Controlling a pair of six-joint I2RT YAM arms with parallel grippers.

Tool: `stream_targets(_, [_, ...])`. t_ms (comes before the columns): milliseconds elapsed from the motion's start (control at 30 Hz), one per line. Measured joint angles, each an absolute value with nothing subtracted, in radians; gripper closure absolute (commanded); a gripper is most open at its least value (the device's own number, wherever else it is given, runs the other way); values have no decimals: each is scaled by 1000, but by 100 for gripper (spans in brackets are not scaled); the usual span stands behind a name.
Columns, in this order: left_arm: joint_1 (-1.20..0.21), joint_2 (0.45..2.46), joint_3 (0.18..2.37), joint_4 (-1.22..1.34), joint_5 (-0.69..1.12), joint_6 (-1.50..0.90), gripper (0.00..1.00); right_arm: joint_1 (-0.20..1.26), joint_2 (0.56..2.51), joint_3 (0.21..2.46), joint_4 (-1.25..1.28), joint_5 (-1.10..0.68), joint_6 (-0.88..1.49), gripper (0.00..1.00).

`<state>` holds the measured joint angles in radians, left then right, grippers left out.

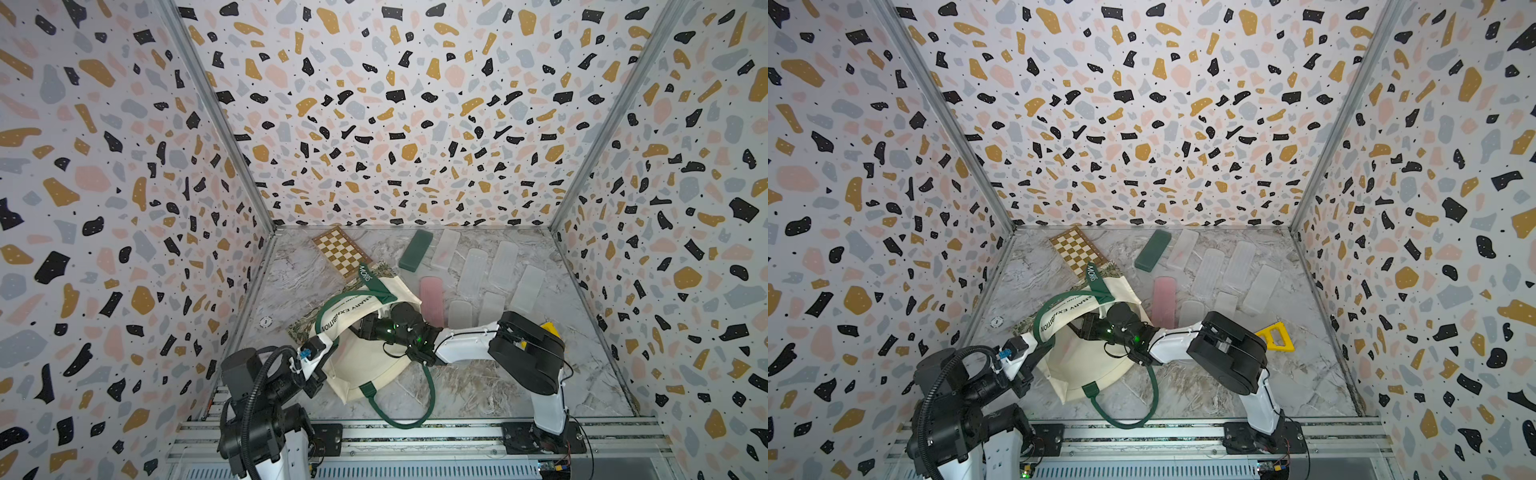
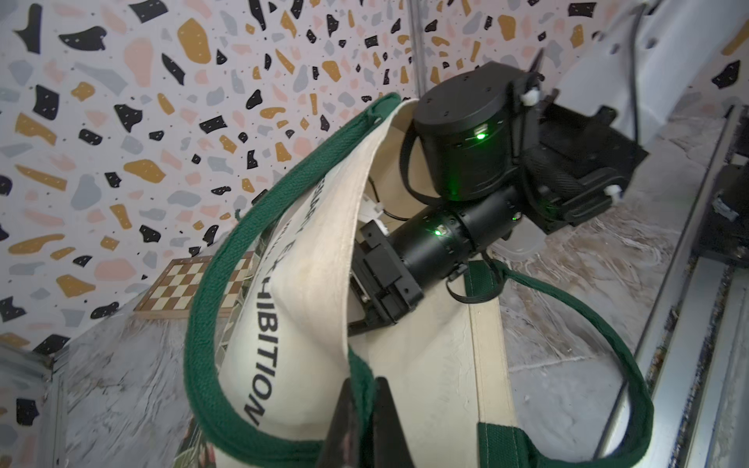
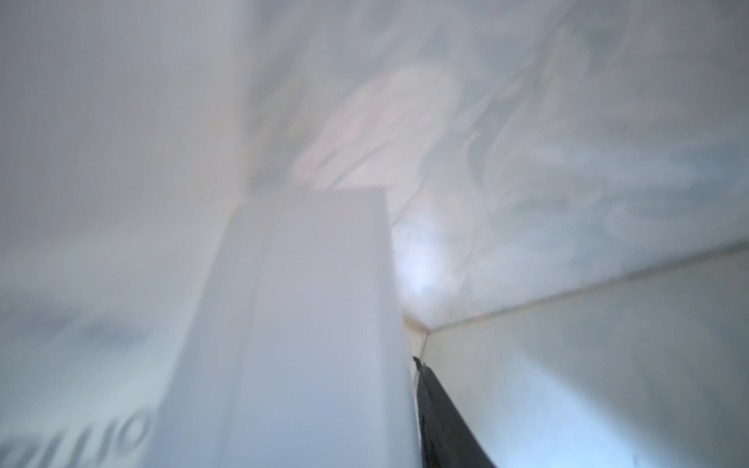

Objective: Take out the pencil case from the canvas bag
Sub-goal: Pick up the pencil case from the canvas bag.

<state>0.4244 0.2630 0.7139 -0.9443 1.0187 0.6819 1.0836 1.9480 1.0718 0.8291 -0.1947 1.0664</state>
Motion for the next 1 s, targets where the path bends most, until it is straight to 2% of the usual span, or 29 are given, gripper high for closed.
stream_targets(233, [424,422,833,-904,891,446,100,1094,1852,1031,715,-196,999,72])
stream_targets(533, [424,500,884,-893,874,307,100,1090,1799,1017,624,-181,947,73])
stream_targets(767, [424,527,912,-871,801,197,100,1053,1623,1003,523,-182,877,73])
stream_targets(1000, [424,665,1008,-836,728,53,100,939,1470,1001,399,-202,826,73])
